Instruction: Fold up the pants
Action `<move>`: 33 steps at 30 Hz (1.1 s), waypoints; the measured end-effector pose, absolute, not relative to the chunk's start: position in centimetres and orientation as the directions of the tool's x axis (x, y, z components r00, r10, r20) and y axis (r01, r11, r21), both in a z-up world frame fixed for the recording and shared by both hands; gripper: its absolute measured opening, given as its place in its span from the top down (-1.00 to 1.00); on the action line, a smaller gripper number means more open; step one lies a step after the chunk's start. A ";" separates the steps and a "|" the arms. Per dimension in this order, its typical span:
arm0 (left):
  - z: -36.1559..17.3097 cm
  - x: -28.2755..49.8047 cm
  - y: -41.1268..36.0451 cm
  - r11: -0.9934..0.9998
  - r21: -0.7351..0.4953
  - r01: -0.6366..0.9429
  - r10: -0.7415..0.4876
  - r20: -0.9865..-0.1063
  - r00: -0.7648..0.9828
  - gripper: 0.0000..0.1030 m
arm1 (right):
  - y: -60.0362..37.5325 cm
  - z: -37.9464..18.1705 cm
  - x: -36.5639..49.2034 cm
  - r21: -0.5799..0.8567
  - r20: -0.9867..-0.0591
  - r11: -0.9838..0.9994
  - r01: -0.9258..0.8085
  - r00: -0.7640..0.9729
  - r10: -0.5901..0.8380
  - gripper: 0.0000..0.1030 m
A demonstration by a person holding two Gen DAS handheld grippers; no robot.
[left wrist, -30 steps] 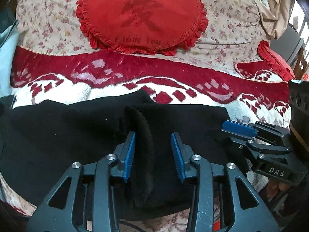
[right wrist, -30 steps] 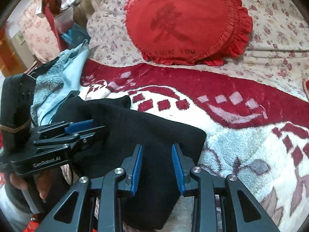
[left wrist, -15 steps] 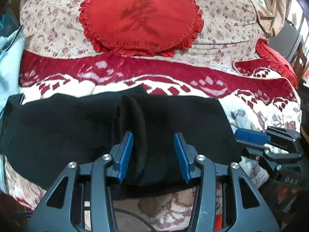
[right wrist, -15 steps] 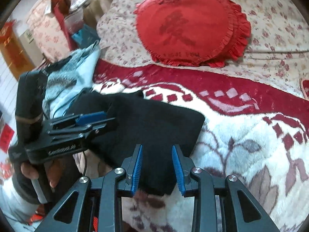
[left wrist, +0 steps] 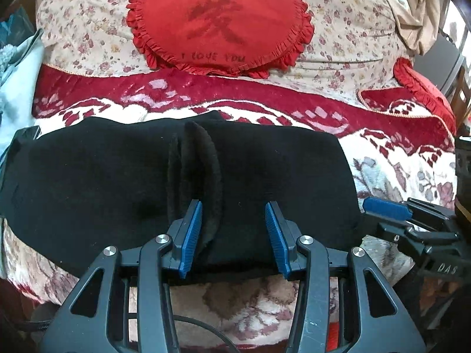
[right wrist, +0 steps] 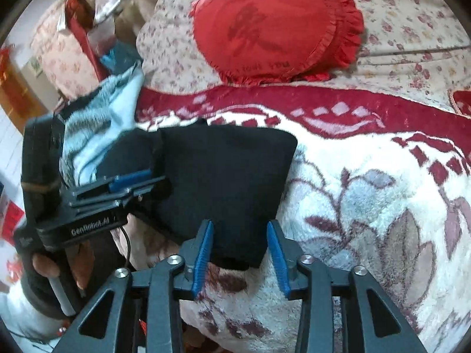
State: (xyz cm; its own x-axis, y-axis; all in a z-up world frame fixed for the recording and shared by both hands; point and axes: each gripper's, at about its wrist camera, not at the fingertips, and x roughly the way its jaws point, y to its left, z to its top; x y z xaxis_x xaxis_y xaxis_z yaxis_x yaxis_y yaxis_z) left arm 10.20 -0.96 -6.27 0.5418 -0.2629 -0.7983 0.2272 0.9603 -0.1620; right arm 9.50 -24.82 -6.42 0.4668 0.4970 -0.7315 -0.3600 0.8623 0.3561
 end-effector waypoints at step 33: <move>-6.4 11.3 2.0 0.969 -0.206 0.138 -0.248 -0.789 0.562 0.07 | -24.8 -6.6 13.2 0.373 -0.739 0.894 -0.248 0.502 0.448 0.36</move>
